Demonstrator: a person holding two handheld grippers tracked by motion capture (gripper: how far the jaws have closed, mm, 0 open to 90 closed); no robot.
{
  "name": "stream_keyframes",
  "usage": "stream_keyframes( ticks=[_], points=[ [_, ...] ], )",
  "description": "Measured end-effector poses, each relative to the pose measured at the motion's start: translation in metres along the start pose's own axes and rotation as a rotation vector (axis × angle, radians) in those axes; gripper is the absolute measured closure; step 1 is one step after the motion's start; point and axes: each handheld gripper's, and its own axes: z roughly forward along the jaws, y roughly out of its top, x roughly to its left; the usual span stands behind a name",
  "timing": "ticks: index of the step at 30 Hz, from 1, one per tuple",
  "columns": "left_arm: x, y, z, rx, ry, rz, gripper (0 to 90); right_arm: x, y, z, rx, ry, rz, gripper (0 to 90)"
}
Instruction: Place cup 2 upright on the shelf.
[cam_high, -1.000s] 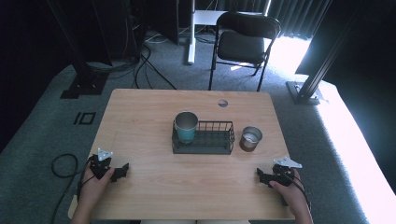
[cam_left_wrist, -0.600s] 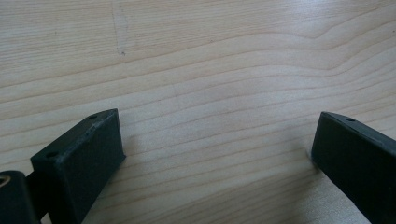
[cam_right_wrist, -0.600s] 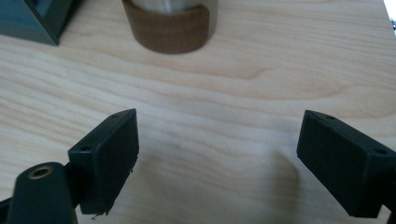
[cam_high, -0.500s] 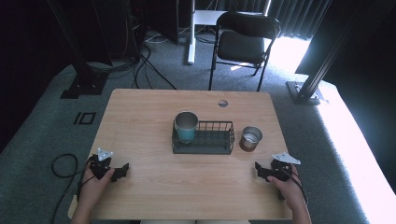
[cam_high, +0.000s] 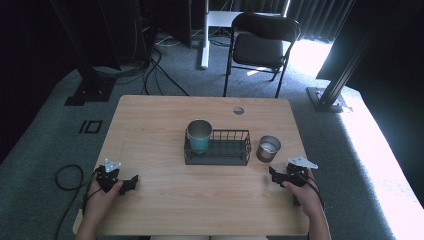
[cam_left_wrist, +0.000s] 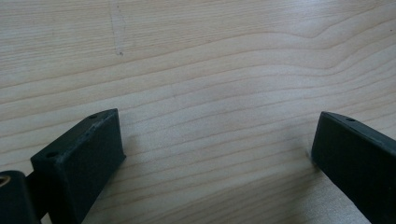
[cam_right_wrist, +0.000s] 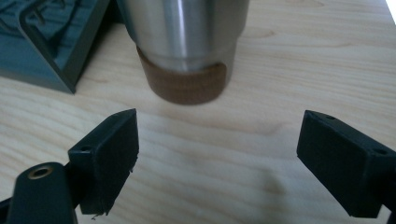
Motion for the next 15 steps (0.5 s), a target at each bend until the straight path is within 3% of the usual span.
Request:
stream_keyframes(
  ticks=[15],
  points=[
    [0.0, 0.0, 0.0, 0.0, 0.0, 0.0, 2.9, 0.006, 0.019, 0.012, -0.046, 0.03, 0.011, 12.7]
  ],
)
